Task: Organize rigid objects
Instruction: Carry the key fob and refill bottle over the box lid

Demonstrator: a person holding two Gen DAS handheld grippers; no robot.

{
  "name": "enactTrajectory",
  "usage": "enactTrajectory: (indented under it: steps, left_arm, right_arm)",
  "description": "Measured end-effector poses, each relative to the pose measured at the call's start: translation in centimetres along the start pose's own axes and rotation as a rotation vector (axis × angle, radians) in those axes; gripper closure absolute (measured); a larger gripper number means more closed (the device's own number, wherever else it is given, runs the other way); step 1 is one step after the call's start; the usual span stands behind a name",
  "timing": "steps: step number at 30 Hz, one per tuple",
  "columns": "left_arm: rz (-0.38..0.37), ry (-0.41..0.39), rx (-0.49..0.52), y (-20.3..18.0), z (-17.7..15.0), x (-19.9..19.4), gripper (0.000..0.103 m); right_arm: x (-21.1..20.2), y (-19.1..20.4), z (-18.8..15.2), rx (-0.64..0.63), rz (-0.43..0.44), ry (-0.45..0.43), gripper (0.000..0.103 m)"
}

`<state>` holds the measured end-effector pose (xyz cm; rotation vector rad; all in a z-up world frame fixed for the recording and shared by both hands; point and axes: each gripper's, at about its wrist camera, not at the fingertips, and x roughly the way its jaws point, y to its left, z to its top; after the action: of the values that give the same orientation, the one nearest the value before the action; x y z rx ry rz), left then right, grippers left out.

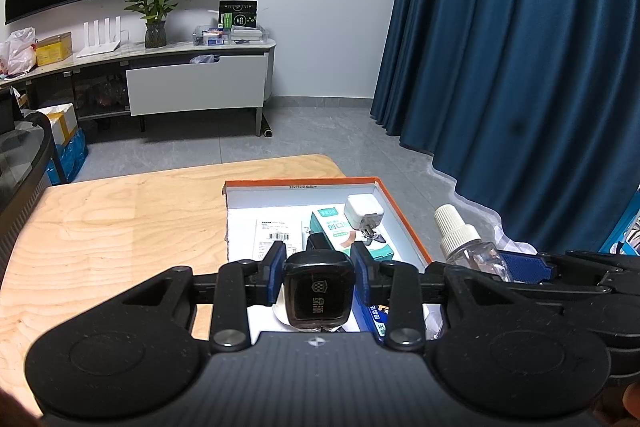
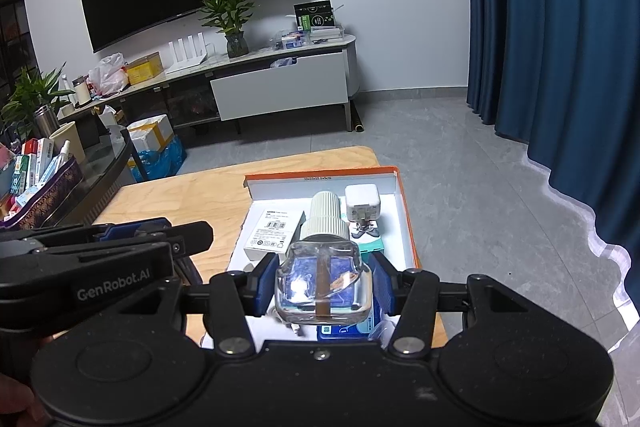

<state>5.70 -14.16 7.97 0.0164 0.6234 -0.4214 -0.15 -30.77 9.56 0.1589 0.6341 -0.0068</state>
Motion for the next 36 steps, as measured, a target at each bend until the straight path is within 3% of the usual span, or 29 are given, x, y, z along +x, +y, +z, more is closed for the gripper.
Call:
enactTrajectory:
  steps: [36]
  left_arm:
    - [-0.014,0.012,-0.012,0.4,-0.4,0.6,0.067]
  right_arm:
    - [0.7,-0.5,-1.2,0.009,-0.003,0.027,0.043]
